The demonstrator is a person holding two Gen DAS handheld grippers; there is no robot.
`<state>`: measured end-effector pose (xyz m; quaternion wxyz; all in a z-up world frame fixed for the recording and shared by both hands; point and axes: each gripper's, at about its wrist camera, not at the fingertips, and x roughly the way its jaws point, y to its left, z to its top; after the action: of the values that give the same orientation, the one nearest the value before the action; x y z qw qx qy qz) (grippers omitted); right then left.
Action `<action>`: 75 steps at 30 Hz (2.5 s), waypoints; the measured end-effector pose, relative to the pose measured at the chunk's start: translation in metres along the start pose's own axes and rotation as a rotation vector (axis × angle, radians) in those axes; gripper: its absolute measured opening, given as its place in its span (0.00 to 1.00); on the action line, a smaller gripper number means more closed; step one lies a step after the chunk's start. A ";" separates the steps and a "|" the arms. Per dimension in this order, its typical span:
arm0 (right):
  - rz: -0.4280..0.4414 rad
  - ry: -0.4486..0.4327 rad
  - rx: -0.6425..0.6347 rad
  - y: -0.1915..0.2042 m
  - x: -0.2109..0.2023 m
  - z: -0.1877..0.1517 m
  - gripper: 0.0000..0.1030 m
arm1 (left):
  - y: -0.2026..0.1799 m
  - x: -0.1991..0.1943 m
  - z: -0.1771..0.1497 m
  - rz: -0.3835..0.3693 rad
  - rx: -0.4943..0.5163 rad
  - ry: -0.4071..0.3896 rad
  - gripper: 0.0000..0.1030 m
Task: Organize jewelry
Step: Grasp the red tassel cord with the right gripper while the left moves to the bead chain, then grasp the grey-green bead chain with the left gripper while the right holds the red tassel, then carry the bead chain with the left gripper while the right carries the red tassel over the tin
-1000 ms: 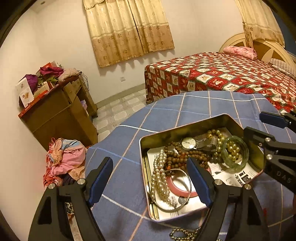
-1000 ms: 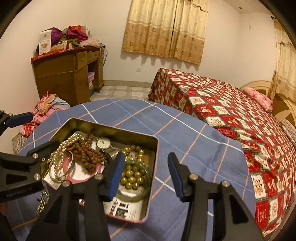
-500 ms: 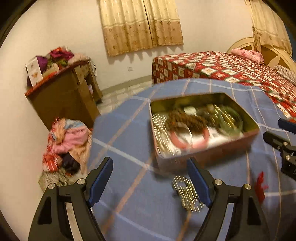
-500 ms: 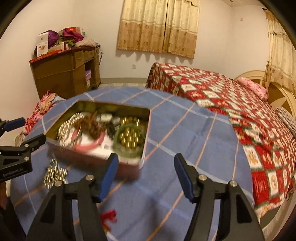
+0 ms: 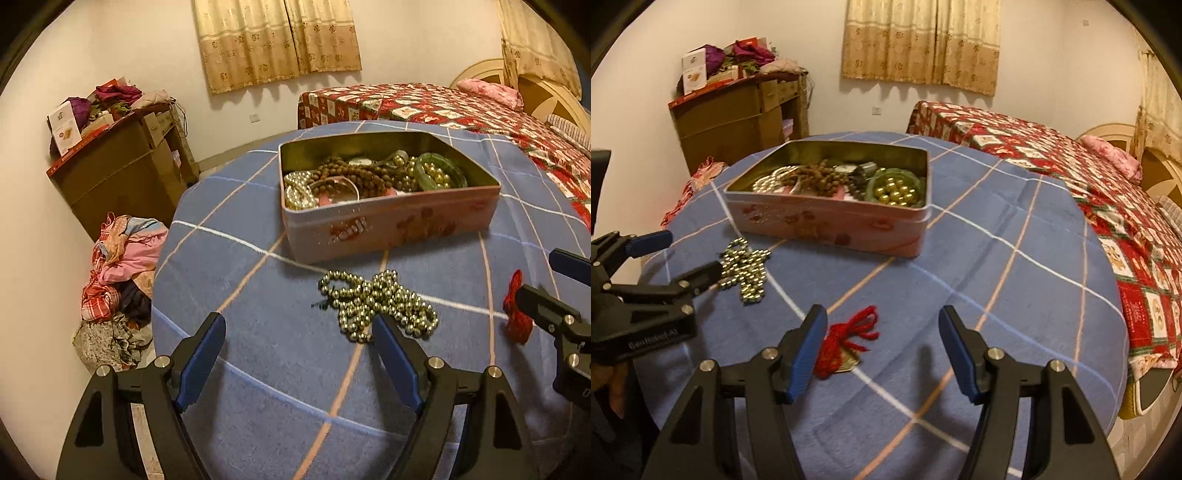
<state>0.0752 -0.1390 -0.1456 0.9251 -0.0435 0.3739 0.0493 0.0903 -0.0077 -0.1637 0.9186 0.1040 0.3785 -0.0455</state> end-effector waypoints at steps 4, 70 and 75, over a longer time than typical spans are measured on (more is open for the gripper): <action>0.006 0.023 -0.027 0.007 0.005 -0.005 0.64 | 0.002 0.002 0.001 -0.008 -0.016 0.002 0.79; -0.021 -0.037 0.010 -0.023 -0.007 -0.001 0.07 | 0.006 -0.047 0.027 -0.187 -0.015 -0.099 0.04; -0.029 -0.084 0.011 -0.026 -0.021 0.008 0.07 | 0.008 -0.063 0.035 -0.151 -0.009 -0.145 0.04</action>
<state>0.0685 -0.1649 -0.1243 0.9409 -0.0417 0.3343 0.0356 0.0710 -0.0078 -0.0943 0.9380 0.0677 0.3178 -0.1205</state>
